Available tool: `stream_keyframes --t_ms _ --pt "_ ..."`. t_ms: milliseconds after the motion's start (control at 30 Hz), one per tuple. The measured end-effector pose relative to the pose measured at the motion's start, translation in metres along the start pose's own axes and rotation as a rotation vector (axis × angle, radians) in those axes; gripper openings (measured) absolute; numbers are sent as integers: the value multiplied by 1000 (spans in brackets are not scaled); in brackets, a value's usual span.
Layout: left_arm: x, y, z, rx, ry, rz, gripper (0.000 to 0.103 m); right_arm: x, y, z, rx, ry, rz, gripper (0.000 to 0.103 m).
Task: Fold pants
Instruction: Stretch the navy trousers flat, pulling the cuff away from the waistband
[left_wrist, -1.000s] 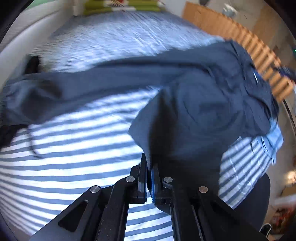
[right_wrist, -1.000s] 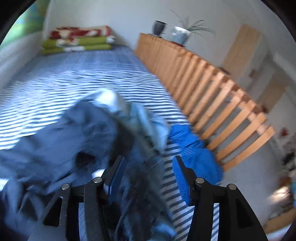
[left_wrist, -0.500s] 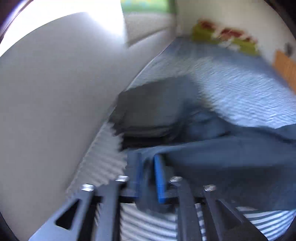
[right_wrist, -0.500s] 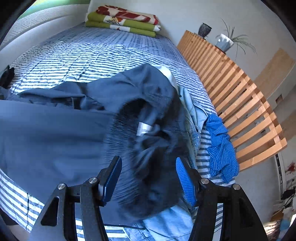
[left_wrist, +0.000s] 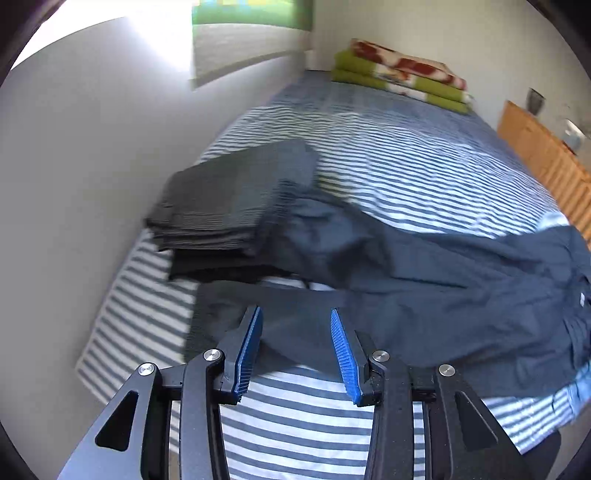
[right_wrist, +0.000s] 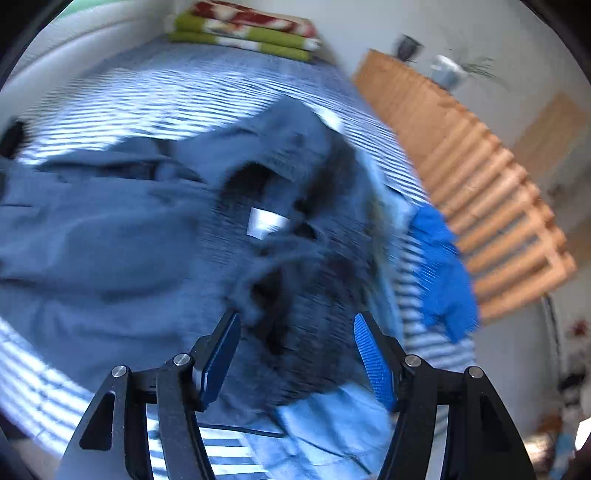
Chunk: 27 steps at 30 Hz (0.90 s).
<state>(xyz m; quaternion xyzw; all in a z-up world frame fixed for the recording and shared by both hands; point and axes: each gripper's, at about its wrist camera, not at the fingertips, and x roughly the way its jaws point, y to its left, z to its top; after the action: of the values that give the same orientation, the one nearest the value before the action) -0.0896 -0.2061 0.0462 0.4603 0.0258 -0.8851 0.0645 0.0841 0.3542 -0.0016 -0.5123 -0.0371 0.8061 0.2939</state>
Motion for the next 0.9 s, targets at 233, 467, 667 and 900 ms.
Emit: stream_keyframes --t_ms 233,467,667,900 --pt "22 -49 -16 72 57 -65 42 20 -39 -7 72 49 23 60" --pt "52 -78 -28 99 104 -107 42 49 -49 -6 89 140 3 1" --pt "64 -95 -34 131 126 -129 42 46 -104 -15 238 156 35 15" --pt "69 -121 -40 149 149 -188 42 10 -87 37 171 14 124 58"
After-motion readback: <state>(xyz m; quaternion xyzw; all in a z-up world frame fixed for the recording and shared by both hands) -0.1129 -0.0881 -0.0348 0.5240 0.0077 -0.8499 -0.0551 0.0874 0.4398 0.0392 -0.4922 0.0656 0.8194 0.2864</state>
